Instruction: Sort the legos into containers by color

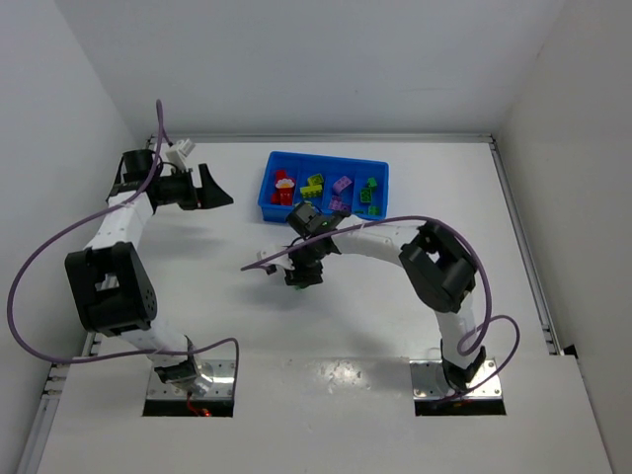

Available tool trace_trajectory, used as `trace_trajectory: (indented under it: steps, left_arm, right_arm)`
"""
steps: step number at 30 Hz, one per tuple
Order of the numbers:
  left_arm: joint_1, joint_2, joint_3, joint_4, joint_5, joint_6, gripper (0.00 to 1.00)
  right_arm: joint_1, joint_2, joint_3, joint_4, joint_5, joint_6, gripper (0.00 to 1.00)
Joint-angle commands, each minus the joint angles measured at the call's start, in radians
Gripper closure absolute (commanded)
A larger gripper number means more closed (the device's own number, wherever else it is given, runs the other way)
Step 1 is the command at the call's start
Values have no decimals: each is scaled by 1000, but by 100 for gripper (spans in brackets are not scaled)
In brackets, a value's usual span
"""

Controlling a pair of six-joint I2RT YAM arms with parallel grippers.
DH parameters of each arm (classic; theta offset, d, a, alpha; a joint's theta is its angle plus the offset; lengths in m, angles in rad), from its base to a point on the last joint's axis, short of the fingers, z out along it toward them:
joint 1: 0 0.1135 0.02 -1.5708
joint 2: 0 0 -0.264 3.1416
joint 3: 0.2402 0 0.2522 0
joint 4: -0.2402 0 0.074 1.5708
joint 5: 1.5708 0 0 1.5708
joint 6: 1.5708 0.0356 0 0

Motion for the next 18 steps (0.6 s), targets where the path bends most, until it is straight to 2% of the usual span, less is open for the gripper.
trace_trajectory:
  steps: [1,5,11,13,17,18]
  left_arm:
    - [15,10,9,12,27,23,4]
    - [15,28,18,12,36,13,4]
    - [15,47,18,12,45,4,5]
    - [15,36,4,12,73,4,8]
    - [15,-24,-89,100,163,4,11]
    - [4,-65,-138,122,212,-6,11]
  right_arm:
    - [8,9,43,-32,-38,-46,45]
    - [8,9,43,-41,-38,-46,49]
    - [8,9,43,-41,-38,-46,79]
    - [8,-2,43,-41,-38,-35,85]
    - [-34,-43,70,-52,-106,81,91]
    - [-63,-55,87,-64,-126,155,93]
